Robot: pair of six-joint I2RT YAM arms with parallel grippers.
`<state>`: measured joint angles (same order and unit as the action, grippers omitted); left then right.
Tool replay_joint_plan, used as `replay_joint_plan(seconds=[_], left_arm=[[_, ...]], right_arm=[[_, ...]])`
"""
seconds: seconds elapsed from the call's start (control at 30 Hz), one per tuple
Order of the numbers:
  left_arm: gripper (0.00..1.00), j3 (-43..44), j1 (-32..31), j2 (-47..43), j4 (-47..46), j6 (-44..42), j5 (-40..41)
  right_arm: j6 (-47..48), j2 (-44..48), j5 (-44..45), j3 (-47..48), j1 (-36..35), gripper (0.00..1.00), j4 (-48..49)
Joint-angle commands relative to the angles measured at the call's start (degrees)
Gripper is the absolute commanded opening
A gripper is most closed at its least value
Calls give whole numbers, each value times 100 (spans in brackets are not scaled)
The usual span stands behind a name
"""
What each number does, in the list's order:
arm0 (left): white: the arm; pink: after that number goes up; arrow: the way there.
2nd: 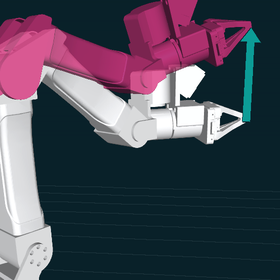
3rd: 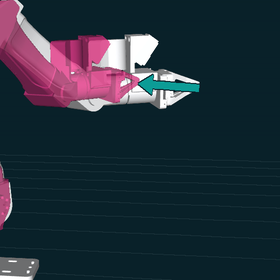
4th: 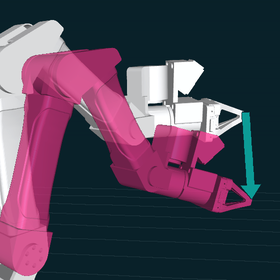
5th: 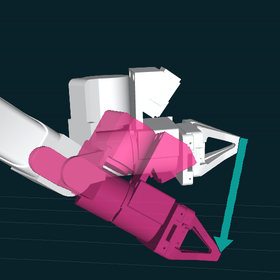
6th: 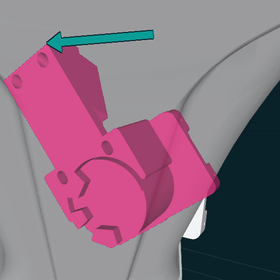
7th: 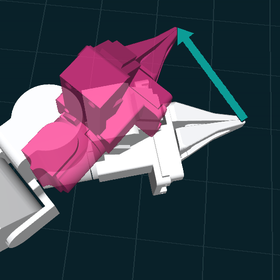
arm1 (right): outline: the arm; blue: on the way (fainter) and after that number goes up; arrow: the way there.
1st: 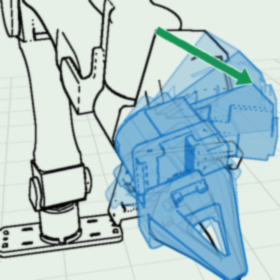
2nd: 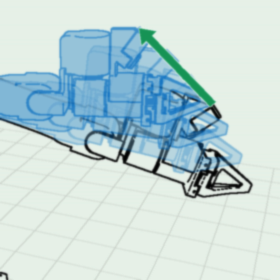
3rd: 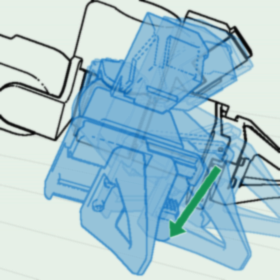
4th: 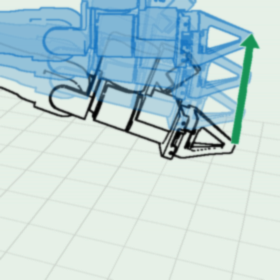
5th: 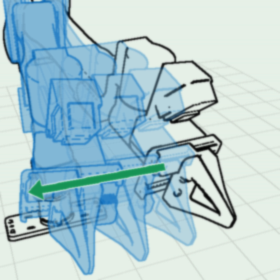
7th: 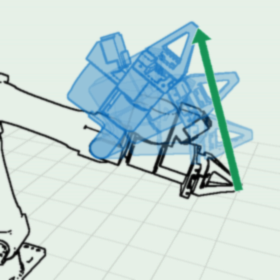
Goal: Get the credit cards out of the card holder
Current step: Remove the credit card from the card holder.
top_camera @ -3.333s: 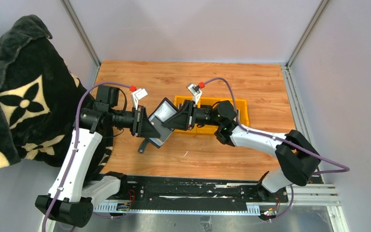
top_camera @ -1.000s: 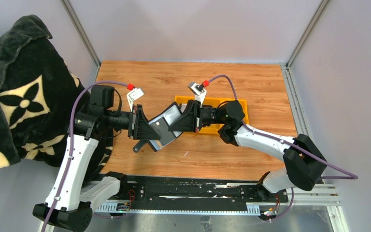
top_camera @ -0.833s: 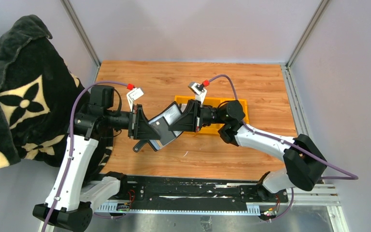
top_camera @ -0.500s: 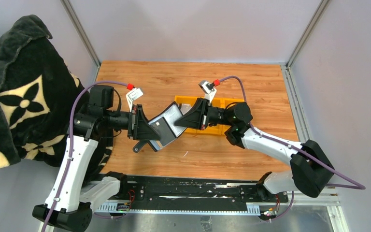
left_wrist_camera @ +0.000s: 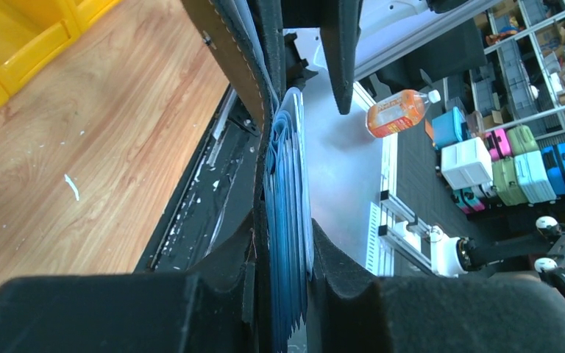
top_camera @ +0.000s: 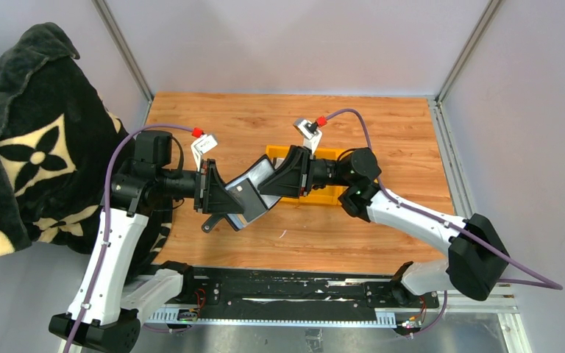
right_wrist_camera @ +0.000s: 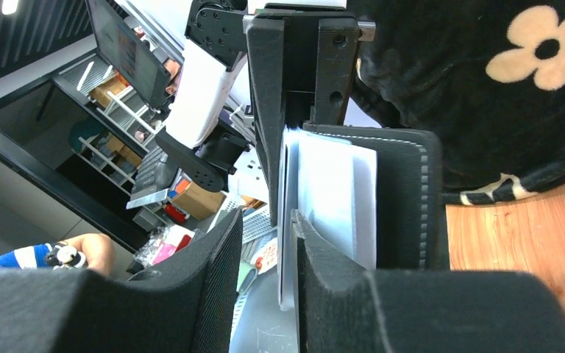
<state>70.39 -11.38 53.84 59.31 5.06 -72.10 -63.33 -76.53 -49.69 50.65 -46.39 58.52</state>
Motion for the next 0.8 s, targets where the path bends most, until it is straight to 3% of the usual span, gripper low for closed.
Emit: replay_joint_plan(seconds=[0.0,0.43,0.7,0.77], left_arm=[[16,70,1,-18,28,48,129],[17,173,-1,-41,28,92,-74],[17,174,2,12,30,109,111],[17,160,-2,18,33,130,149]], right_arm=[[381,182,-243,222,-100,34,-466],[776,-35,-348,524,-198,37,-1118],[742,-353,-514,829,-496,26,-955],[712,-409,-513,837,-500,12,-923]])
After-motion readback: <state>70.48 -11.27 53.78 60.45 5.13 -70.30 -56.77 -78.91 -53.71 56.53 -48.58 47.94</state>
